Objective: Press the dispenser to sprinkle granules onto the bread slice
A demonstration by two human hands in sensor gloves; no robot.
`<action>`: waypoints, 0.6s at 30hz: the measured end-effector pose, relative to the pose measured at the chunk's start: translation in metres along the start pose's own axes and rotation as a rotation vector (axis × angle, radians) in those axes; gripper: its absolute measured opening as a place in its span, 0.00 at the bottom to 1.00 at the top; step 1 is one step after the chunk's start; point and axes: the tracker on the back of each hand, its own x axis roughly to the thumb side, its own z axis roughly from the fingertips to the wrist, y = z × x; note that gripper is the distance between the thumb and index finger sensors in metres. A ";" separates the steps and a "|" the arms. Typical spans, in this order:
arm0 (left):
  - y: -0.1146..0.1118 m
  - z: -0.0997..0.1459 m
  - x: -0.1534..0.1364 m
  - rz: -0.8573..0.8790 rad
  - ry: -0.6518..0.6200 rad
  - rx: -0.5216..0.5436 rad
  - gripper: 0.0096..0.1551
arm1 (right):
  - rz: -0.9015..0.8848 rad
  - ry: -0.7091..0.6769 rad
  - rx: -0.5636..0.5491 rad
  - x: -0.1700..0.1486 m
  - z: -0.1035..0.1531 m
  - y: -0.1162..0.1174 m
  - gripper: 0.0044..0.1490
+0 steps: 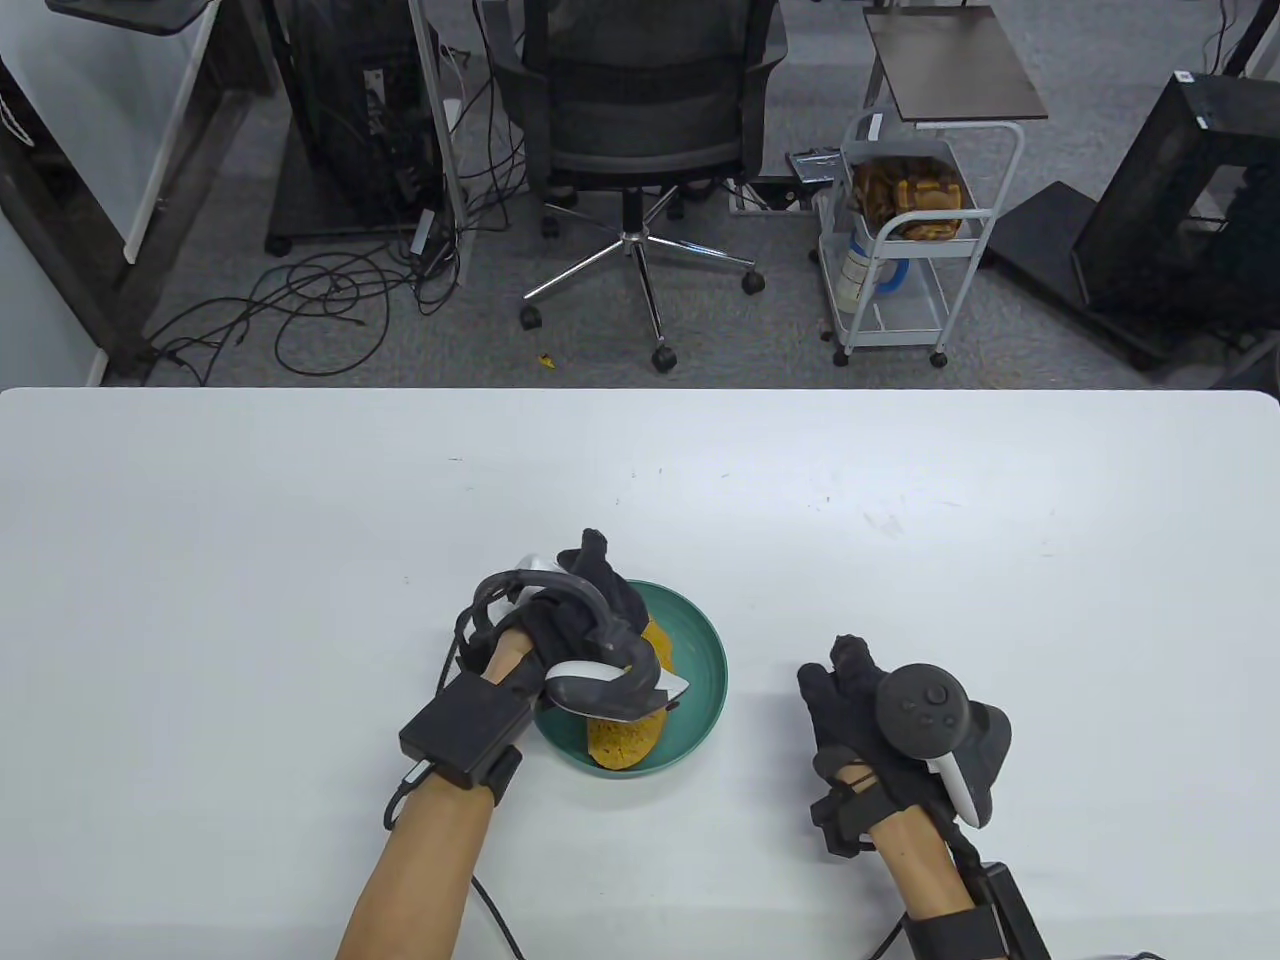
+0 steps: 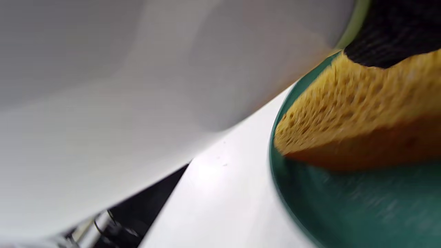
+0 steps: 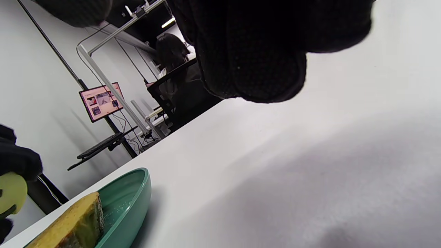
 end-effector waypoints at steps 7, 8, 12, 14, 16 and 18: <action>-0.060 0.096 -0.078 1.143 0.710 0.177 0.41 | -0.106 0.042 -0.009 -0.008 -0.003 -0.005 0.42; -0.074 0.111 -0.083 1.305 0.802 0.216 0.41 | -0.120 0.052 -0.008 -0.010 -0.004 -0.005 0.42; -0.097 0.137 -0.089 1.633 0.976 0.323 0.42 | -0.133 0.075 -0.004 -0.013 -0.005 -0.004 0.42; -0.088 0.132 -0.093 1.574 0.933 0.299 0.42 | -0.129 0.076 -0.009 -0.013 -0.005 -0.004 0.42; -0.061 0.111 -0.094 1.395 0.771 0.250 0.42 | -0.122 0.070 -0.016 -0.012 -0.005 -0.005 0.42; -0.025 0.082 -0.084 1.075 0.523 0.181 0.42 | -0.106 0.058 -0.020 -0.010 -0.004 -0.006 0.42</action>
